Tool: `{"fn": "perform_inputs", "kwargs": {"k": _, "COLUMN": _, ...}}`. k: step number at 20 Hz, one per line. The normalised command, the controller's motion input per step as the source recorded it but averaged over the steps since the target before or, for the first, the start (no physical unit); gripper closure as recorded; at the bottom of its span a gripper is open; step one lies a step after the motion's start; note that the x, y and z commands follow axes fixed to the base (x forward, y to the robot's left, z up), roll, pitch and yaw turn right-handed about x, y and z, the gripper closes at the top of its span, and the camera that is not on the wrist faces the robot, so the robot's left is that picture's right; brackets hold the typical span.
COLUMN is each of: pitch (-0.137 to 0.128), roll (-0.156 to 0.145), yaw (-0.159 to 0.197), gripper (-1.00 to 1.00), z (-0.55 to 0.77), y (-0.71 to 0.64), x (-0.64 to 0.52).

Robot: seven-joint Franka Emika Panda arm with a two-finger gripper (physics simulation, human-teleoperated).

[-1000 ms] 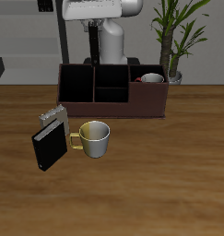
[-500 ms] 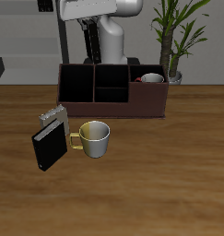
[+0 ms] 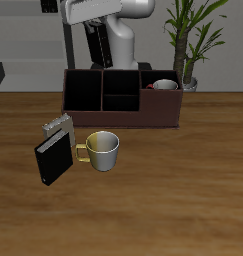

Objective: Place the red mug into the back desk caddy's right compartment and place the left black book into the back desk caddy's back compartment and place the right black book into the back desk caddy's front compartment

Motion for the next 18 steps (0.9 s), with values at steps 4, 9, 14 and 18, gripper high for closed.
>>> {"fn": "perform_inputs", "kwargs": {"k": 4, "pitch": 0.004, "roll": 0.015, "yaw": 0.140, "gripper": 1.00, "z": -0.02, "y": -0.01, "x": -0.10}}
{"fn": "perform_inputs", "kwargs": {"k": 9, "pitch": 0.008, "roll": 0.013, "yaw": 0.146, "gripper": 1.00, "z": 0.00, "y": -0.02, "x": -0.04}}
{"fn": "perform_inputs", "kwargs": {"k": 14, "pitch": 0.006, "roll": 0.005, "yaw": 0.141, "gripper": 1.00, "z": 0.02, "y": 0.04, "x": -0.02}}
{"fn": "perform_inputs", "kwargs": {"k": 18, "pitch": -0.012, "roll": 0.002, "yaw": 0.150, "gripper": 1.00, "z": 0.08, "y": 0.07, "x": -0.04}}
